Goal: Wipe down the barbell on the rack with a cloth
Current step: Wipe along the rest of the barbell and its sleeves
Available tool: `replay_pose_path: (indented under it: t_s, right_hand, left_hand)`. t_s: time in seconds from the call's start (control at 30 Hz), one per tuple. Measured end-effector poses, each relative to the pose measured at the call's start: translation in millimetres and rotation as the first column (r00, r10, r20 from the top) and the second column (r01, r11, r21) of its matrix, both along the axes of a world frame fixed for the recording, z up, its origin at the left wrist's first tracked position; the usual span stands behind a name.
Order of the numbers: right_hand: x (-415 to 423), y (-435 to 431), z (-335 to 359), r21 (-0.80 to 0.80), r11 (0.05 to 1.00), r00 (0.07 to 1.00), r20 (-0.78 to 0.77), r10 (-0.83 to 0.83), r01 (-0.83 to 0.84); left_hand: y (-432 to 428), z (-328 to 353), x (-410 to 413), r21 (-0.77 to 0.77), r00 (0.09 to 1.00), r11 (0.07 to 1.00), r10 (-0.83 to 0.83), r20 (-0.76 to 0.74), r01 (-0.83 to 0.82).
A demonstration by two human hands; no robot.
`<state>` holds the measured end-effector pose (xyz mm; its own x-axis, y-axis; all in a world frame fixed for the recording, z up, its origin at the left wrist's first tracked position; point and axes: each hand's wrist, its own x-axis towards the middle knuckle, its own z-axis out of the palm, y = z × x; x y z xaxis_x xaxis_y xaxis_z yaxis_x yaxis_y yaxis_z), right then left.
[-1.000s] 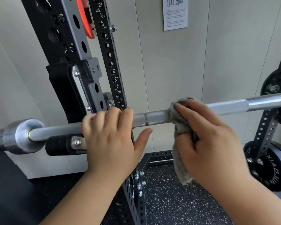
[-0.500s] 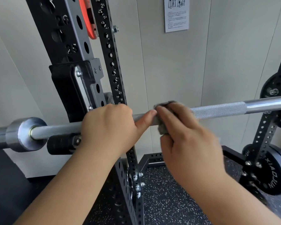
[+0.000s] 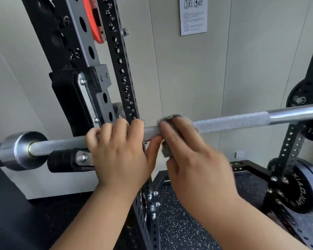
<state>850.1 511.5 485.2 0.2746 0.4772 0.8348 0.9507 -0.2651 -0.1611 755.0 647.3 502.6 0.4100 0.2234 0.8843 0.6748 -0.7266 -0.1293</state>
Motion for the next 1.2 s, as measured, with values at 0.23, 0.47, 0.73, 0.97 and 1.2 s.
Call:
replay_pose_path:
  t_s: [0.23, 0.47, 0.73, 0.97, 1.2]
  right_hand:
    - [27.8, -26.2, 2.7, 0.056, 0.997, 0.998, -0.036, -0.056, 0.058]
    - [15.8, -6.5, 3.8, -0.027, 0.999, 0.999, 0.046, -0.018, 0.019]
    - [18.8, -13.5, 2.5, 0.029, 0.995, 0.995, 0.007, -0.097, 0.097]
    - [32.5, -28.4, 2.2, -0.045, 0.997, 0.997, 0.047, -0.057, 0.060]
    - [11.5, -14.6, -1.2, -0.016, 0.999, 0.999, -0.003, -0.033, 0.033]
  left_hand:
    - [7.3, 24.5, 1.7, -0.018, 0.995, 0.997, -0.079, -0.062, 0.078]
    - [-0.3, 50.3, 2.5, -0.169, 0.963, 0.982, 0.036, -0.269, -0.084]
    - [2.2, 43.2, 0.8, -0.118, 0.978, 0.992, 0.027, -0.208, -0.052]
    - [-1.0, -20.4, -10.7, -0.003, 0.996, 0.996, -0.089, 0.020, 0.089]
    - [-1.7, -6.7, 0.9, 0.010, 0.995, 1.000, -0.028, 0.099, 0.028]
